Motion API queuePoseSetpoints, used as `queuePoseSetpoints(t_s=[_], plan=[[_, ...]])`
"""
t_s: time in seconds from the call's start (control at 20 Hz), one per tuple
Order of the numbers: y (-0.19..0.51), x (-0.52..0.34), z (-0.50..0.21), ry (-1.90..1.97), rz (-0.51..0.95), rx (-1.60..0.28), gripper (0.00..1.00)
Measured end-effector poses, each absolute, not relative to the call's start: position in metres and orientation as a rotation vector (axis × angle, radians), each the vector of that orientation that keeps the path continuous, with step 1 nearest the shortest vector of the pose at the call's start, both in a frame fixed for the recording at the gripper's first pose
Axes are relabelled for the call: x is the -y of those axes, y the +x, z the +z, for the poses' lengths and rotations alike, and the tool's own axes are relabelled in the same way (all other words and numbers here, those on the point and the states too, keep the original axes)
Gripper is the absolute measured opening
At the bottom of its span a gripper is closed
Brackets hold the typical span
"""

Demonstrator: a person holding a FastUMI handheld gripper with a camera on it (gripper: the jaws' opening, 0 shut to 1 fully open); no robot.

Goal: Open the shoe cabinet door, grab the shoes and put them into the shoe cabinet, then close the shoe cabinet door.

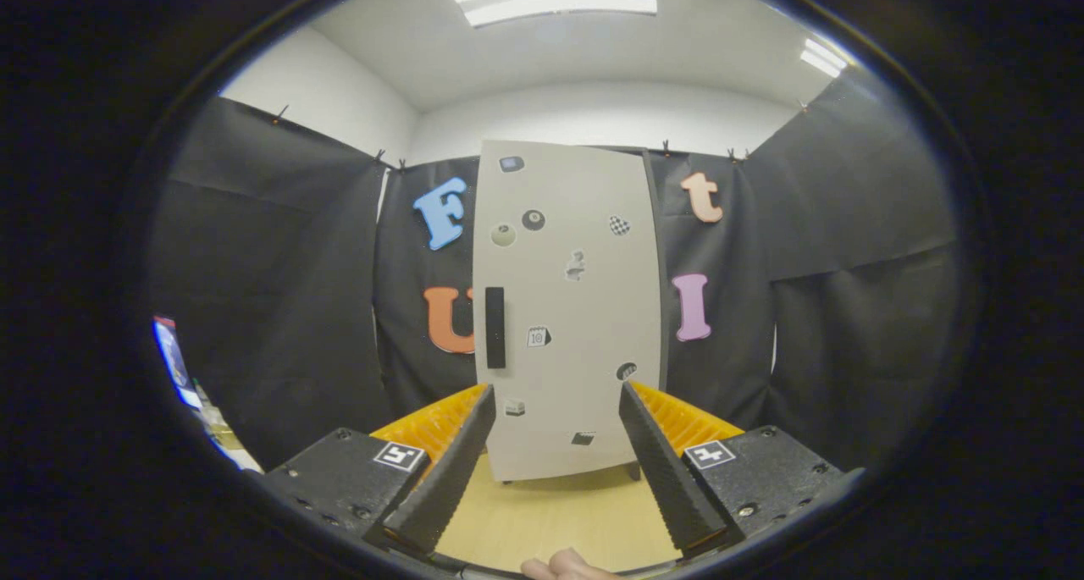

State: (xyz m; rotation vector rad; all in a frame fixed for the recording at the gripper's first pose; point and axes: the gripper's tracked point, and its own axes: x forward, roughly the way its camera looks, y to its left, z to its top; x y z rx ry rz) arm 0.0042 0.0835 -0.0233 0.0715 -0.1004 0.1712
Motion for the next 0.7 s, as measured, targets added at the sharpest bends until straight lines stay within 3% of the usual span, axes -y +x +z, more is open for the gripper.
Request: queuePoseSetpoints(t_s=[0.7], plan=[[0.015,-0.091,-0.060,0.091,0.245,-0.008,0.97]])
